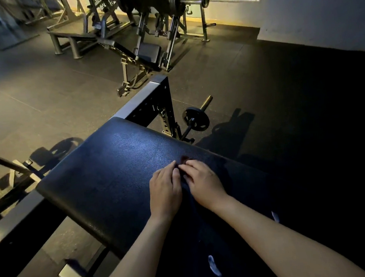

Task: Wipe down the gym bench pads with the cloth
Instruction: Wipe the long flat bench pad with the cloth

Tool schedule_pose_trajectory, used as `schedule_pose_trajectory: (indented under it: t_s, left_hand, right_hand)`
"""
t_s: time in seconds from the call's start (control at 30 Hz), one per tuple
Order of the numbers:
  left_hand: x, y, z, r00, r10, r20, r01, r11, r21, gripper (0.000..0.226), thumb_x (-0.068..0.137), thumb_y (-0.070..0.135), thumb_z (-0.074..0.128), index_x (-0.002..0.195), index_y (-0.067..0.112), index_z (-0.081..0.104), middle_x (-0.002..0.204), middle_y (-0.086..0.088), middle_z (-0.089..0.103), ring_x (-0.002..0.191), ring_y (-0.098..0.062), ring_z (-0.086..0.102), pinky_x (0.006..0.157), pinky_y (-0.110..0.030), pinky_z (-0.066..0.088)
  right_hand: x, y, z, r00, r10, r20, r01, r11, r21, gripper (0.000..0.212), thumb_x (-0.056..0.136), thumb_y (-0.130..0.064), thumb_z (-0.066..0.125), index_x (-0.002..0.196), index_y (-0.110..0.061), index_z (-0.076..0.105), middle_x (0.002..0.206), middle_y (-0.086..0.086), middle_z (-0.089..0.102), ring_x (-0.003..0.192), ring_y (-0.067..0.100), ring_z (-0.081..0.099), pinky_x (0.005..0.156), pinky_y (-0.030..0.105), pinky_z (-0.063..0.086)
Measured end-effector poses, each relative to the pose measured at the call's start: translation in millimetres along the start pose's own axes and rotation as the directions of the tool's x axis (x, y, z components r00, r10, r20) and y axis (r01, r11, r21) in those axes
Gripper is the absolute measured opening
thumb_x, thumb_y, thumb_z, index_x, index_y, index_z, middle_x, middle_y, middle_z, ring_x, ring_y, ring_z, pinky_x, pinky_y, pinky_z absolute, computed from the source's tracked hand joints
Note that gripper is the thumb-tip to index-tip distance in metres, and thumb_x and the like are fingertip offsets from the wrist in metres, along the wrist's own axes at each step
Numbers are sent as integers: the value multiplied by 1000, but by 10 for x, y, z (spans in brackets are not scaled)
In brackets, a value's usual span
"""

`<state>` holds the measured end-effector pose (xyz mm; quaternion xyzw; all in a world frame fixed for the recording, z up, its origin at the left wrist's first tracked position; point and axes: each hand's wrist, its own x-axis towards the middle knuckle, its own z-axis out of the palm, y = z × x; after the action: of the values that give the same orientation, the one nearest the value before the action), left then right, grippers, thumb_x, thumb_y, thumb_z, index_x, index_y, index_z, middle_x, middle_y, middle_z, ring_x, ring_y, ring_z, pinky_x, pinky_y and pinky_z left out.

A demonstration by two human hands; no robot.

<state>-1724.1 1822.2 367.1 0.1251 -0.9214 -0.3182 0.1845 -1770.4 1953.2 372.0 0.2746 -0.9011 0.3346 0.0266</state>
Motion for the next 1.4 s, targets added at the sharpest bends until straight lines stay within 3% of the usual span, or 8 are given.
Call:
schedule_pose_trajectory:
  t_s: [0.1, 0.3, 0.57, 0.73, 0.9, 1.17, 1.27, 1.4]
  left_hand:
    - [-74, 13, -13, 998, 58, 20, -59, 996, 69, 52, 100, 42, 31, 131, 17, 65, 127, 1, 69, 116, -22, 56, 103, -35, 37]
    - [-184, 15, -19, 995, 61, 80, -75, 981, 178, 55, 101, 47, 27, 138, 23, 60, 136, 9, 63, 127, -18, 49, 107, -37, 31]
    - [-634, 52, -158, 996, 24, 84, -35, 990, 139, 61, 98, 50, 20, 139, 25, 57, 141, 10, 58, 132, -11, 44, 109, -26, 21]
    - [-796, 36, -249, 997, 7, 80, -18, 991, 136, 63, 98, 50, 21, 141, 21, 56, 141, 7, 58, 131, -16, 46, 109, -30, 24]
    - [-1001, -18, -317, 998, -9, 55, 2, 992, 129, 60, 100, 48, 24, 141, 20, 58, 140, 6, 60, 130, -20, 47, 113, -38, 32]
    - [-1018, -35, -324, 999, 39, -25, -37, 994, 98, 54, 101, 39, 29, 130, 12, 66, 131, -3, 67, 121, -19, 55, 108, -37, 36]
    - [-1016, -5, -374, 999, 25, -39, -23, 998, 60, 57, 100, 40, 28, 131, 10, 65, 131, -5, 67, 121, -15, 50, 108, -29, 29]
    - [-1047, -26, -407, 1000, -29, 6, 28, 996, 83, 63, 98, 48, 23, 137, 17, 61, 137, 2, 63, 126, -20, 51, 110, -32, 27]
  right_hand:
    - [40, 58, -126, 1000, -24, -17, 25, 1000, 13, 32, 96, -15, 57, 125, -11, 68, 128, 10, 62, 120, 30, 55, 106, 37, 43]
    - [83, 376, -400, 966, 253, -60, -258, 960, -112, 42, 102, -21, 49, 143, -13, 50, 145, 7, 47, 137, 25, 39, 112, 38, 33]
    - [-651, -272, 30, 993, 7, -119, -11, 1000, -29, 28, 91, -19, 61, 117, -14, 70, 115, 3, 66, 107, 27, 61, 88, 37, 54]
    - [-612, -218, -124, 1000, -20, 8, 20, 999, 27, 35, 94, -19, 50, 122, -11, 69, 124, 10, 64, 116, 32, 57, 101, 42, 49]
    - [-498, 138, -423, 971, 231, -65, -239, 956, -169, 40, 103, -20, 45, 142, -14, 51, 142, 4, 45, 136, 23, 35, 107, 41, 40]
    - [-937, -494, 66, 998, -62, -26, 61, 998, -7, 34, 92, -23, 51, 117, -11, 71, 112, 7, 67, 100, 30, 62, 92, 37, 51]
    - [-839, -434, -17, 996, -82, 29, 81, 997, 16, 37, 94, -23, 47, 122, -12, 68, 120, 9, 64, 110, 30, 59, 97, 40, 51]
    - [-562, -204, -174, 993, 115, -13, -116, 990, -80, 41, 99, -15, 51, 140, -12, 53, 144, 11, 46, 137, 30, 38, 111, 40, 35]
